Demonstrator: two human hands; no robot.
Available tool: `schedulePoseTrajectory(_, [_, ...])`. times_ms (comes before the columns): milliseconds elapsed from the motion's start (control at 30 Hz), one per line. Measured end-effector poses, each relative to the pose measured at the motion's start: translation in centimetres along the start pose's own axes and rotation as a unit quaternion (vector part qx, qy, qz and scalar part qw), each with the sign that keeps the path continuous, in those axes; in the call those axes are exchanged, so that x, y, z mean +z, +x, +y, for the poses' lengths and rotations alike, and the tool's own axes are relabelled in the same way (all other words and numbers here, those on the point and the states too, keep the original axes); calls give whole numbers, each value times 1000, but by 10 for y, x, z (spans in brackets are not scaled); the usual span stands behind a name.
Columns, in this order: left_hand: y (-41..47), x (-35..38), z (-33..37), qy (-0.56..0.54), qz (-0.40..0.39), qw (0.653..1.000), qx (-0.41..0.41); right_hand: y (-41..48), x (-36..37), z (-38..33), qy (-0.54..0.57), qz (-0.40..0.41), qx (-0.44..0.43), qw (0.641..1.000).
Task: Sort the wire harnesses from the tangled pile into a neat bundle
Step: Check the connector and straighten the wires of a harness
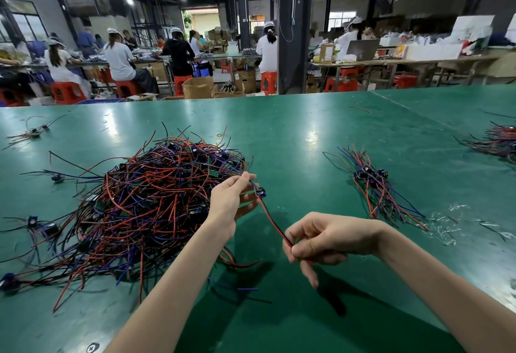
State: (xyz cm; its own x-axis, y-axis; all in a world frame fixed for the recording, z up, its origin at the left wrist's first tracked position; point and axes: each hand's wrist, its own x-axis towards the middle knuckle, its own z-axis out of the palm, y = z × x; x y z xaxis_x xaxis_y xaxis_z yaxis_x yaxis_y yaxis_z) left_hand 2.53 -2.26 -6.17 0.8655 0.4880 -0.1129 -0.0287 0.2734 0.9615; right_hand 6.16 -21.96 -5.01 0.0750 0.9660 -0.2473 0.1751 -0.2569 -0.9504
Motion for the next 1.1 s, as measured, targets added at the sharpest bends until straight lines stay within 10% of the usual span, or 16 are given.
schedulePoseTrajectory(267, [-3,11,-2,-75,-100,991,-53,-3,-6,0,-19,-23,36,999])
schedulePoseTrajectory(600, [-13,23,-13,-64,-119,990,-36,19,-7,12,66,317,16,946])
schedulePoseTrajectory(1100, [5,5,-8,-119,-46,991,-30,17,-8,10,84,299,32,950])
